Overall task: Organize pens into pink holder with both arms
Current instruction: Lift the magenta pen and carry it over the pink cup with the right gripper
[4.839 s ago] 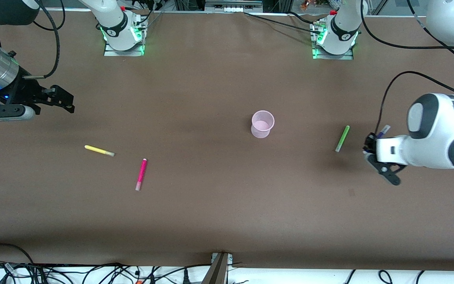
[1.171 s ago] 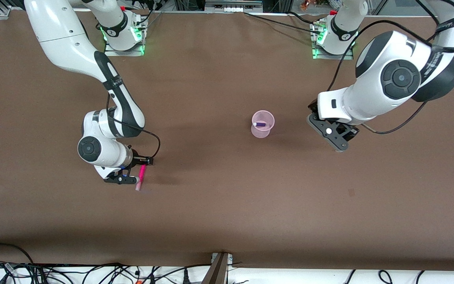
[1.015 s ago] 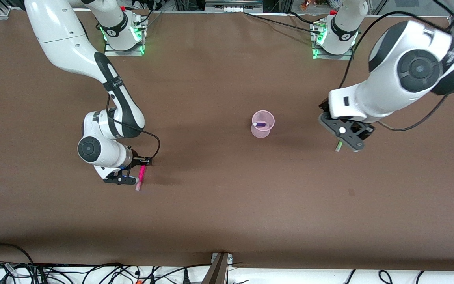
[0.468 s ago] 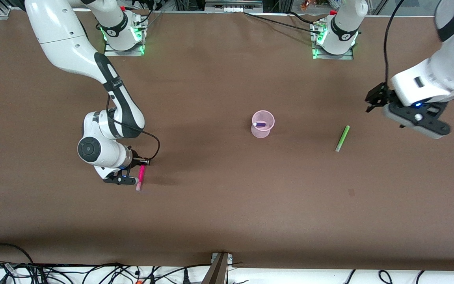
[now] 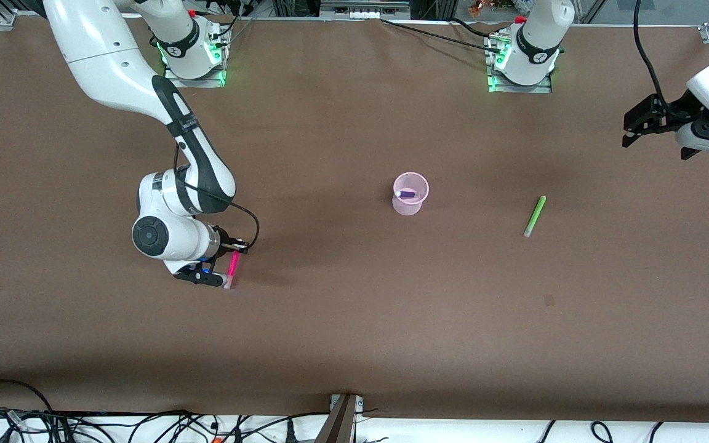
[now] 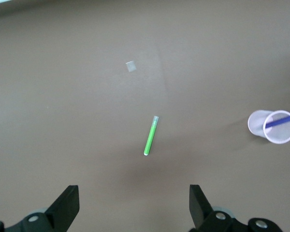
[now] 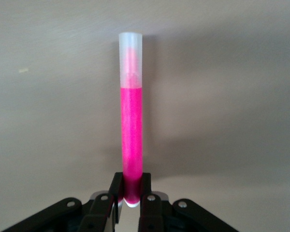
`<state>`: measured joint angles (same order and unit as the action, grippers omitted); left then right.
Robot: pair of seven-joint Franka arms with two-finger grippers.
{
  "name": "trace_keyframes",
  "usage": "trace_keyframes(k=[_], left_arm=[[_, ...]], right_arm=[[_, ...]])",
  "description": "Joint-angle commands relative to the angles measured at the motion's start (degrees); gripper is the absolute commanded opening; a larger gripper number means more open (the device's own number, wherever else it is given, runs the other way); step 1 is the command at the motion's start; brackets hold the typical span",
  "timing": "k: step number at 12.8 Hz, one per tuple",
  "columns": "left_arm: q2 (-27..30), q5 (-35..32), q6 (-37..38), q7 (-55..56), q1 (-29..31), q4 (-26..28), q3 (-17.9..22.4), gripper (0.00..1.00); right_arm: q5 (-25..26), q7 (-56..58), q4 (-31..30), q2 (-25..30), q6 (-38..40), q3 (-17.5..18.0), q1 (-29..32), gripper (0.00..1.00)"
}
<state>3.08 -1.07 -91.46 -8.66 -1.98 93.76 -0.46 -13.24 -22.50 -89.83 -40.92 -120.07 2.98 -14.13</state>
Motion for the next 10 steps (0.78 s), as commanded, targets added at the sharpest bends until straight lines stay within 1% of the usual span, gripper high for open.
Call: trace_keyframes(k=[1,3,4,7,8,10], left_arm=[[1.9,1.1,-3.0,3.1,-0.9,4.1,0.8,1.0],[1.0,0.9,-2.8,3.1,-0.3,3.4,1.0,1.0],[0.9,0.7,-2.6,2.9,0.1,3.2,1.1,1.0],[-0.9,0.7,-2.7,3.1,0.1,1.6,1.0,1.0],[-1.6,0.9,-2.8,3.1,0.2,1.0,1.0,1.0],[-2.5,1.0,-2.8,3.0,0.5,-0.2,1.0,1.0]], right_arm=[[-7.0,-5.8,5.8,0.1,7.6,0.4,-0.6,0.07],[-12.0,-13.9,7.8,0.2,9.8,0.9,-4.0,0.07],[-14.8,-19.7,9.4,0.2,9.9,1.8,-5.7,0.07],[-20.4,-35.8,13.4,0.2,9.2,6.6,-9.2,0.07],[-22.2,-40.2,13.9,0.2,8.3,8.5,-9.8,0.07],[-26.5,-50.2,13.9,0.2,0.5,11.7,-12.1,0.07]])
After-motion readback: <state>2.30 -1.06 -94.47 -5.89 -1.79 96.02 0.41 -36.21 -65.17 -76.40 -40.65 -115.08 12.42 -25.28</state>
